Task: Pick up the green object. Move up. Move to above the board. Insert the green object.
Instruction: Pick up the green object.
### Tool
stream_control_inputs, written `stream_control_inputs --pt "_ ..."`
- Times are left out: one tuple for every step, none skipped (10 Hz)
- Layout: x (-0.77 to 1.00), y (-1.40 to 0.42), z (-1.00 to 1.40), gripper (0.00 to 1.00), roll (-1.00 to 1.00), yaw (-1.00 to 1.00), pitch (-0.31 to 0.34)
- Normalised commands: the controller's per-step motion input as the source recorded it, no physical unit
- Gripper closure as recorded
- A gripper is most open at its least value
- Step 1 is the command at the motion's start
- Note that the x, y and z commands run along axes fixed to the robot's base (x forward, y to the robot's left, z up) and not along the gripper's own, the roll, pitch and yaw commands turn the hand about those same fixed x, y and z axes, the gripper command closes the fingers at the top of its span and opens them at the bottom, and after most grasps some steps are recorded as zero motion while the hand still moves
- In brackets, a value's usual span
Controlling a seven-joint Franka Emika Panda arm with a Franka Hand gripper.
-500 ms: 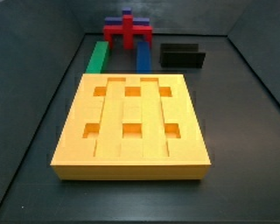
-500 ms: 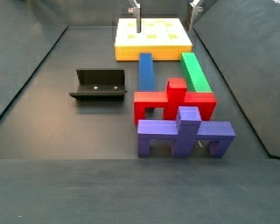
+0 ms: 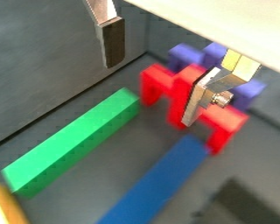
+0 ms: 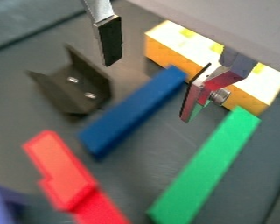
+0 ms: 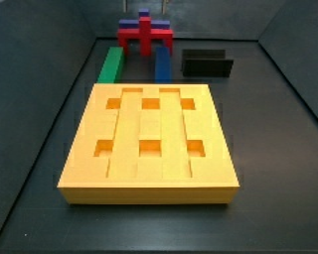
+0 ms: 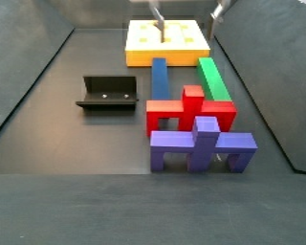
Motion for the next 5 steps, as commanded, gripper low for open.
stream_control_inputs --pt "-0.73 -0.59 -1.0 0.0 0.0 0.0 -0.026" --pt "-0.73 -0.42 -0.95 0.0 0.11 0.0 -0.073" --pt "-0.63 -0.44 -0.85 0.0 0.14 0.0 -0.156" --pt "-0.58 -0.36 -0.73 0.0 0.21 0.0 -0.219" --pt "-0.55 -0.27 -0.62 0.0 0.29 0.0 -0.231"
